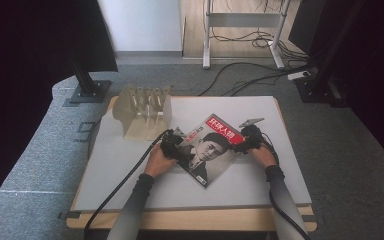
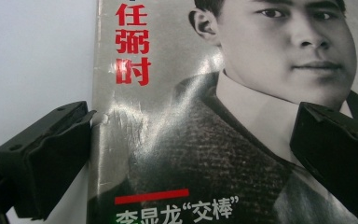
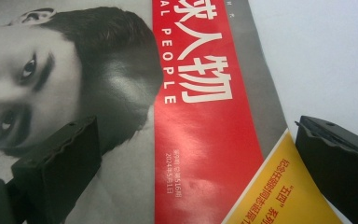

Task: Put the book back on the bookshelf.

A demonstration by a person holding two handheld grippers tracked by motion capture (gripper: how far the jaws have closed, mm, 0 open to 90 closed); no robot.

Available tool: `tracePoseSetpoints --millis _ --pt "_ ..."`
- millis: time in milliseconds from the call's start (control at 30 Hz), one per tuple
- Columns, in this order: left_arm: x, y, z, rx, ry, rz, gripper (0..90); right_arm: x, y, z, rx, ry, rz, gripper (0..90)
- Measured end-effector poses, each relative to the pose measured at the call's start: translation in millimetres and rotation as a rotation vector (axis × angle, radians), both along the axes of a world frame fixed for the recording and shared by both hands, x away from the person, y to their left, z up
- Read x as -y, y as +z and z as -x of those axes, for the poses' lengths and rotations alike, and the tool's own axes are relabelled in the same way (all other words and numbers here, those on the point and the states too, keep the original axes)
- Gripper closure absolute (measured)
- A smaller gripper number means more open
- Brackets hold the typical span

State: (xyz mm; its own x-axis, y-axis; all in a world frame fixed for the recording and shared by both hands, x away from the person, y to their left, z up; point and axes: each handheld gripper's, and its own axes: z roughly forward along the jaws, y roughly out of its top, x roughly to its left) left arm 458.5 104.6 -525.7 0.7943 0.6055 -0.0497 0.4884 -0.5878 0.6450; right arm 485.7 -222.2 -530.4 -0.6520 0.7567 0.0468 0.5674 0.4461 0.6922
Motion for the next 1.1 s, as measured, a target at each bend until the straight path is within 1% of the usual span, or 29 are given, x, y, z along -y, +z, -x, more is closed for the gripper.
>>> tracePoseSetpoints --millis 167,233,267,300,333,500,633,800,967,1100 --pt "-1.3 1.9 6.3 -0.012 -0.013 -0.021 0.0 -1.5 0.2 9.1 -0.001 0.002 0.003 0.9" --pt "-2.0 2.5 9.7 -0.017 -0.017 -0.026 0.0 -2.3 0.1 17.3 -0.004 0.009 -0.003 0.9" --pt "-2.7 2.6 11.8 -0.019 -0.020 -0.028 0.0 -2.3 0.1 17.3 -0.004 0.009 -0.003 0.9" --pt "-4.5 2.8 16.1 -0.021 -0.025 -0.029 0.0 -2.5 -0.2 23.2 0.002 0.021 -0.004 1.0" --pt "-4.5 2.8 16.1 -0.021 -0.025 -0.029 0.0 -2.5 -0.2 23.2 0.002 0.021 -0.004 1.0" --pt "-7.8 3.1 29.0 -0.023 -0.026 -0.033 0.0 -4.0 -1.2 40.4 0.011 0.020 -0.016 1.8" --pt "-10.6 3.7 38.7 -0.029 -0.036 -0.038 0.0 -5.0 -1.6 53.9 0.016 0.031 -0.020 2.2" --pt "-16.1 3.2 55.7 -0.025 -0.048 -0.034 0.0 -6.0 -1.8 71.6 0.019 0.050 -0.024 2.7" --pt "-20.2 3.0 73.1 -0.023 -0.053 -0.030 0.0 -8.7 -2.4 91.3 0.028 0.057 -0.026 2.7" --pt "-21.5 5.1 89.7 -0.033 -0.059 -0.056 0.0 -12.8 -2.3 108.4 0.029 0.059 -0.024 2.6"
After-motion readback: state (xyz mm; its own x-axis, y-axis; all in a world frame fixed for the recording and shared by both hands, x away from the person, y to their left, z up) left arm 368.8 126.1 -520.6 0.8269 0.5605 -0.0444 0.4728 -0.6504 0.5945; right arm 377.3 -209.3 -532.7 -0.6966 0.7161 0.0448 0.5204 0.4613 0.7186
